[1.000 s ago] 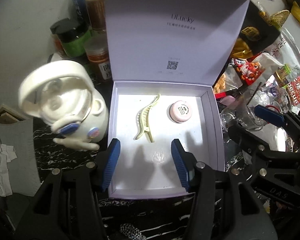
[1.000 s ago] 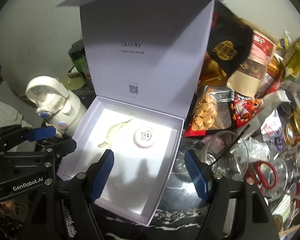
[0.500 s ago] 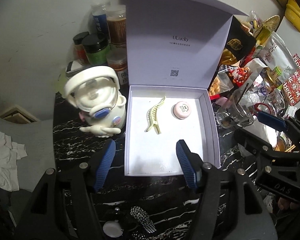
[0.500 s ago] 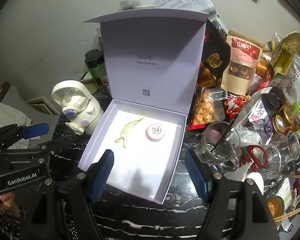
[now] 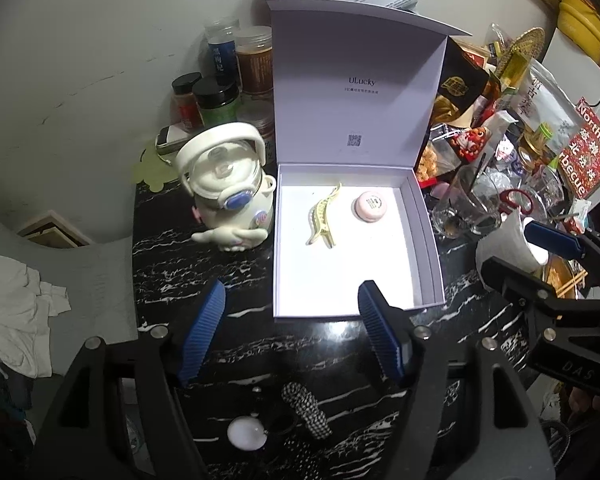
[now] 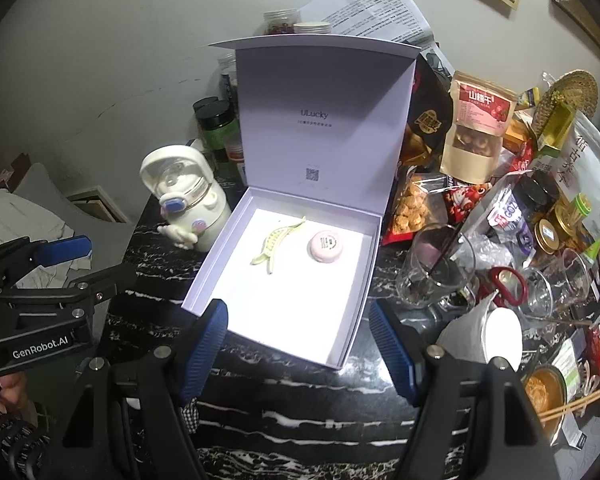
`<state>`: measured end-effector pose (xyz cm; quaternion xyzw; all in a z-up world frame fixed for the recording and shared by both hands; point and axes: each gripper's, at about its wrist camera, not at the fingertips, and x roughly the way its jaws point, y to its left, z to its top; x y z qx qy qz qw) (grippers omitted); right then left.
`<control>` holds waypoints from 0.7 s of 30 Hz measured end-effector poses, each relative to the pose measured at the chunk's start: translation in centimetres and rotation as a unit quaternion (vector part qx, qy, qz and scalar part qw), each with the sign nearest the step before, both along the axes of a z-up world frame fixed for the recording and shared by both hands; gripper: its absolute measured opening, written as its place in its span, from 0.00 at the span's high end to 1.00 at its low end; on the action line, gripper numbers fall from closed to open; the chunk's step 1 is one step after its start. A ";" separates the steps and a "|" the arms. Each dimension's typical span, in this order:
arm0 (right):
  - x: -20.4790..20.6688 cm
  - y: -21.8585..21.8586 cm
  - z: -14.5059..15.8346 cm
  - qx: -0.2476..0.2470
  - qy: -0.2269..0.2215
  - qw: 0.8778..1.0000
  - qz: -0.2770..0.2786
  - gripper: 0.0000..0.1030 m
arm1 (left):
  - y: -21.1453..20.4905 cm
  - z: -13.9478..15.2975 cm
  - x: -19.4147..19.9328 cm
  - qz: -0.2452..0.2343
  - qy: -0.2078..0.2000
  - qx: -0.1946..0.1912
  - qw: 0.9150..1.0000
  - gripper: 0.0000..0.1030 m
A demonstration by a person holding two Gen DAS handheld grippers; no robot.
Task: Organize objects
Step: 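Withdraw both tools from the box back toward the remaining accessories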
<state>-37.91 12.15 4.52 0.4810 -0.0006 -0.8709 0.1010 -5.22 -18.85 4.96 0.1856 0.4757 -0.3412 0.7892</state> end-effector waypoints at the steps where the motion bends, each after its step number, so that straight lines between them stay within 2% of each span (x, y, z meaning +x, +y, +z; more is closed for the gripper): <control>1: 0.3 -0.2 0.1 0.000 0.000 1.000 0.001 0.28 | 0.4 0.1 -0.1 0.002 -0.001 0.000 1.000 0.34; 10: 2.8 -2.4 0.0 0.004 -0.011 1.000 0.011 0.28 | 3.5 0.1 -1.1 0.010 0.002 0.000 1.000 0.32; 21: 4.7 -5.7 -1.5 0.004 -0.035 0.999 0.024 0.28 | 7.7 -1.4 -1.7 0.020 0.017 0.009 1.000 0.32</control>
